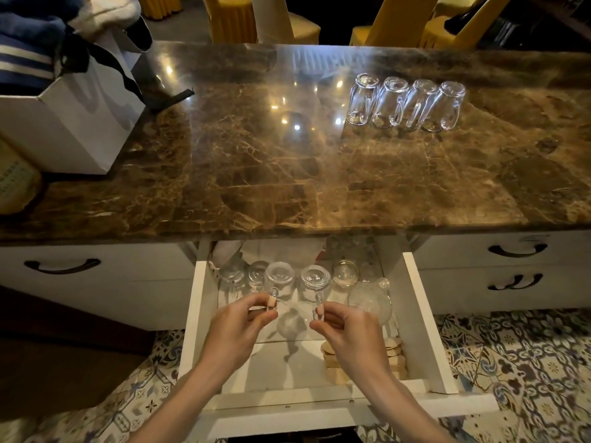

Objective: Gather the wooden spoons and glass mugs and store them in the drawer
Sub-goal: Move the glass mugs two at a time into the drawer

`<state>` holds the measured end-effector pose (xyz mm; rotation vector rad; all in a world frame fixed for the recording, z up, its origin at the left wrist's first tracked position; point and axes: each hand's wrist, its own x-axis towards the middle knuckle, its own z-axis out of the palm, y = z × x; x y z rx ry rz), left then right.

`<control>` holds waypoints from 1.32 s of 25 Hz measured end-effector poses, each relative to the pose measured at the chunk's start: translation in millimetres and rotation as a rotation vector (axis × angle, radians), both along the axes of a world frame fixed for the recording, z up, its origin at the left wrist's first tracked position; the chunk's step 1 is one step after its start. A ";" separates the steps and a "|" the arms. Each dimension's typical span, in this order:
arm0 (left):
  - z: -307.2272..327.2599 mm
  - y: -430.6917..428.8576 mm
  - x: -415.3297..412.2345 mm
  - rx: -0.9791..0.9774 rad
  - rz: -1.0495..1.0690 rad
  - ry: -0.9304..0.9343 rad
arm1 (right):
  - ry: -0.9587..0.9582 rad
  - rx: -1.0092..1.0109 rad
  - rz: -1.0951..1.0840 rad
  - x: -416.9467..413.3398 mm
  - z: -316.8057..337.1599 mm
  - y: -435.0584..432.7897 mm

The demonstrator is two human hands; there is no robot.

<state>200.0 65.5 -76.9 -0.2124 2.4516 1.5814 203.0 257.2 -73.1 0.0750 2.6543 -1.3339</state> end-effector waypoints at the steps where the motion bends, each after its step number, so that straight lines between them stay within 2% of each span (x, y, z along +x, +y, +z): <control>1: -6.1 1.8 -2.8 -0.018 -0.005 -0.028 | -0.030 0.008 0.000 -1.4 -5.3 0.0; 5: -26.4 9.1 -13.8 -0.087 -0.024 -0.102 | -0.102 0.083 -0.035 -9.5 -22.7 -2.0; 12: -49.4 20.7 -34.7 -0.133 -0.026 -0.116 | -0.143 0.201 -0.156 -27.9 -39.9 -23.6; 26: -79.4 37.9 -48.3 -0.016 0.092 -0.163 | -0.102 0.235 -0.413 -59.1 -68.9 -55.1; 33: -93.2 36.5 -47.9 0.065 0.070 -0.192 | -0.178 0.259 -0.442 -62.8 -86.3 -50.9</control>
